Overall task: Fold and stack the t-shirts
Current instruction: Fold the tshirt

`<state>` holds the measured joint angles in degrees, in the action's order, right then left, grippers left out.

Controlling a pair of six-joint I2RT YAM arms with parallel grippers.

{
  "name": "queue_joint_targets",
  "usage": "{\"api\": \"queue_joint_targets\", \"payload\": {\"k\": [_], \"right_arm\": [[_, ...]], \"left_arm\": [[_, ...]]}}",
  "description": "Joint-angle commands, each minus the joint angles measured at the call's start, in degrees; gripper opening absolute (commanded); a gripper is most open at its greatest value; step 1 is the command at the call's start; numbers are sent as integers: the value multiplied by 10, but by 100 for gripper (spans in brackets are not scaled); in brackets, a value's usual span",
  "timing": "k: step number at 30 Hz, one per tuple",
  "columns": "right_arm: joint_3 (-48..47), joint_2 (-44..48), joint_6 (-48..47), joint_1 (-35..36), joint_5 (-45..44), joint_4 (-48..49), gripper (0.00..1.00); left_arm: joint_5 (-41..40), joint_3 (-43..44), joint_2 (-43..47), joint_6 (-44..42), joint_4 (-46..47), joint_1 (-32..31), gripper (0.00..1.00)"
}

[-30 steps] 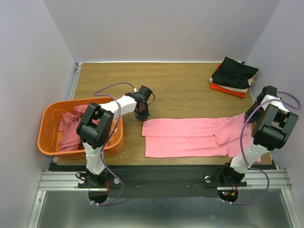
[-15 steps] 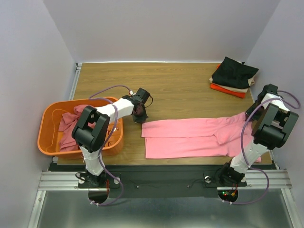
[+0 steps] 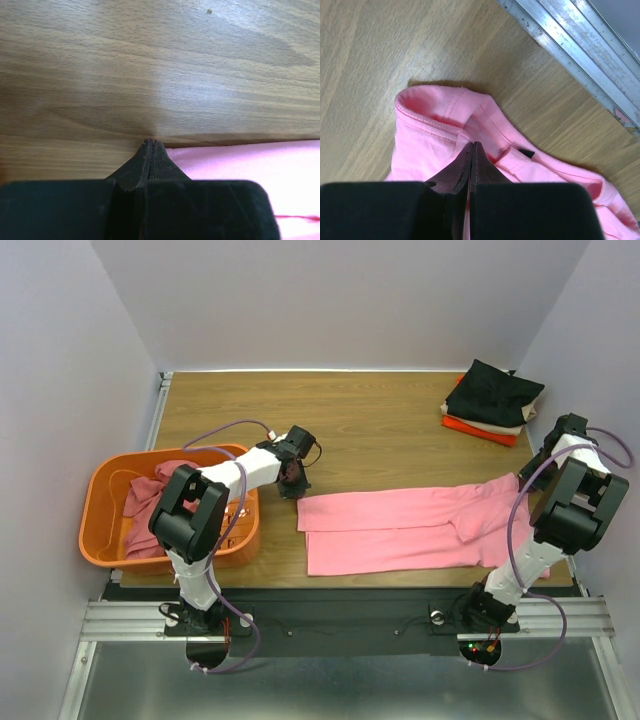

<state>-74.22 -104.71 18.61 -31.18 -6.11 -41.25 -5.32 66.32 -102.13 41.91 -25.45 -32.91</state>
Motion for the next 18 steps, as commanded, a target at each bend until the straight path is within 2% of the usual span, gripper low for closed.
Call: {"api": "queue_joint_targets", "payload": {"k": [1,12,15,16,18], "right_arm": [[-34,-6,6,-6,-30,4,1],[-30,-1,7,-20,-38,4,1],[-30,5,5,-19,-17,6,15],[-30,14,4,-19,-6,6,27],[-26,26,2,-19,6,6,37]], "left_arm": [[-29,-4,31,8,-21,2,0],[-36,11,20,-6,-14,0,0],[-42,46,6,-24,-15,-6,0],[-47,58,2,-31,-18,-7,0],[-61,101,-10,-35,-36,-8,0]]}}
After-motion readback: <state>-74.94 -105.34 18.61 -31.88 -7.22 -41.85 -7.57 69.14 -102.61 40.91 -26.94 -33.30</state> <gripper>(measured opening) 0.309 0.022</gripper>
